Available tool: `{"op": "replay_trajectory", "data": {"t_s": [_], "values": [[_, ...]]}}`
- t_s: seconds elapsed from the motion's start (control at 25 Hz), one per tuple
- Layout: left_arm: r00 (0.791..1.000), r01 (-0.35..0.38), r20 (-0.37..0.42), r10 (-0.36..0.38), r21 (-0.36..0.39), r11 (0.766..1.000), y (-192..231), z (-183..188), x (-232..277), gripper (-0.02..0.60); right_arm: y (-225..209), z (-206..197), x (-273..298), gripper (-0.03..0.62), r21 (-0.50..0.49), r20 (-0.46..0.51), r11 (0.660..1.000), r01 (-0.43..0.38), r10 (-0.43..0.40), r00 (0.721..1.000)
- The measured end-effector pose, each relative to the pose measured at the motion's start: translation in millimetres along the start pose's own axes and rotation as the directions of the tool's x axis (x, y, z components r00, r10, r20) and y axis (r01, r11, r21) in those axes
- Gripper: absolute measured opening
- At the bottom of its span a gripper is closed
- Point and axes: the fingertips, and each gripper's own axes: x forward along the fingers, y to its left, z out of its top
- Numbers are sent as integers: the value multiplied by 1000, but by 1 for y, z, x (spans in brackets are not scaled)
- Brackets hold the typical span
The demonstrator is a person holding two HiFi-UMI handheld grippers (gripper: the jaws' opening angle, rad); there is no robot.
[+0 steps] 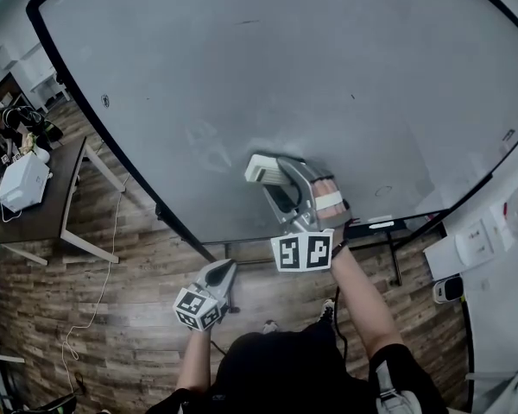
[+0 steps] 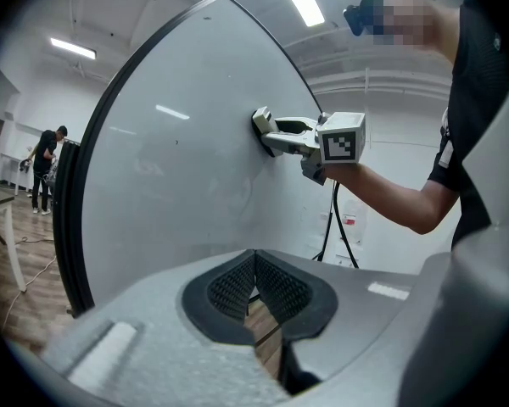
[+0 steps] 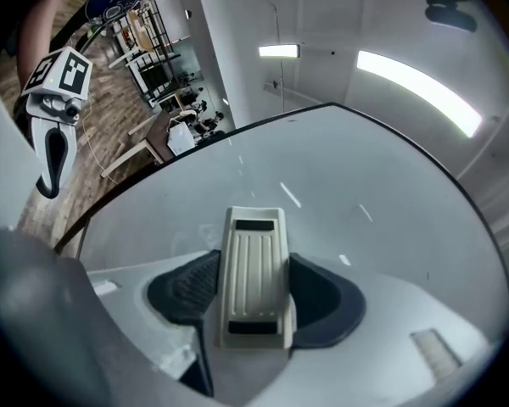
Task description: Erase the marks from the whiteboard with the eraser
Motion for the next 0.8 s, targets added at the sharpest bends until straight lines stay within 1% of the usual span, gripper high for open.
{"op": "replay_trajectory", "data": {"t_s": [0.12,0.28,0.4,0.48,0.52,0.6,0.72,0.8], "values": [[1000,4,2,-4,2,1000,-1,1,2,11,-42,1,-6,253,38,7,997,65,-65,998],[1000,10,6,-10,5,1000,-2,3,5,11,-105,-1,-18,253,120,10,982,148,-150,989],[1000,12,8,-12,7,1000,-2,4,7,11,-127,-4,-23,253,171,9,970,174,-178,984],[1000,12,6,-12,6,1000,-2,3,7,11,-120,-4,-22,253,160,1,971,175,-177,984],[1000,12,5,-12,5,1000,-2,3,7,11,-111,-3,-20,253,154,0,975,162,-164,987],[1000,11,3,-11,4,1000,-2,1,7,11,-85,1,-14,253,139,7,984,113,-115,993],[1000,9,0,-9,-1,1000,-3,-1,6,11,-37,5,-4,253,79,12,996,31,-32,999],[1000,7,-3,-7,-5,1000,-3,-3,5,11,-7,7,1,253,46,17,998,-30,30,999]]}}
